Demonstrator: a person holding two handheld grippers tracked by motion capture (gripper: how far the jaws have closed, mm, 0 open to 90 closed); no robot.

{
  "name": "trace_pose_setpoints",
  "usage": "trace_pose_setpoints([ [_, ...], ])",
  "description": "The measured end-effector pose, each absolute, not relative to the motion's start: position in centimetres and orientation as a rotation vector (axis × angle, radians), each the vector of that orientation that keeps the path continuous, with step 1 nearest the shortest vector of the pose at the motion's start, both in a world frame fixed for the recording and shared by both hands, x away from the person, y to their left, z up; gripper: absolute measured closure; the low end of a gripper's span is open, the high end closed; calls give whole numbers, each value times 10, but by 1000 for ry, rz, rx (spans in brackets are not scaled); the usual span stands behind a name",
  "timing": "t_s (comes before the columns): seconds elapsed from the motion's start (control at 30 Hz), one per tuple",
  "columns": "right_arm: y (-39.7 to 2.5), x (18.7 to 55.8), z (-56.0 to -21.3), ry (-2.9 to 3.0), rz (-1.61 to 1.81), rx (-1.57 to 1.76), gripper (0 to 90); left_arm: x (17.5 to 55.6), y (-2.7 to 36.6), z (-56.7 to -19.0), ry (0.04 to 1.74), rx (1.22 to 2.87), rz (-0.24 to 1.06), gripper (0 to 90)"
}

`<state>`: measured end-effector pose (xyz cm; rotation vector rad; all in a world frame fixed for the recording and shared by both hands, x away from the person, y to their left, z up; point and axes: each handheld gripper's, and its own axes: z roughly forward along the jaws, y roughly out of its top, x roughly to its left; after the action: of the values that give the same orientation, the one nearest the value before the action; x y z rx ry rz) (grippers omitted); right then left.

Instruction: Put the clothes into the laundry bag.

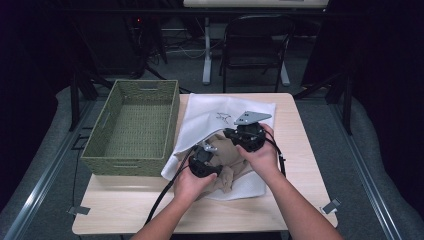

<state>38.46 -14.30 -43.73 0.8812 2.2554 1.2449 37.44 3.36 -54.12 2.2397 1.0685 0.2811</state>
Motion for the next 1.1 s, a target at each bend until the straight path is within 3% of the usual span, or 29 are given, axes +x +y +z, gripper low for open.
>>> trace_pose_setpoints([
  [1.1, -165, 374, -452, 2181, 1364, 951, 876, 369, 36, -530, 1140, 2196, 296, 303],
])
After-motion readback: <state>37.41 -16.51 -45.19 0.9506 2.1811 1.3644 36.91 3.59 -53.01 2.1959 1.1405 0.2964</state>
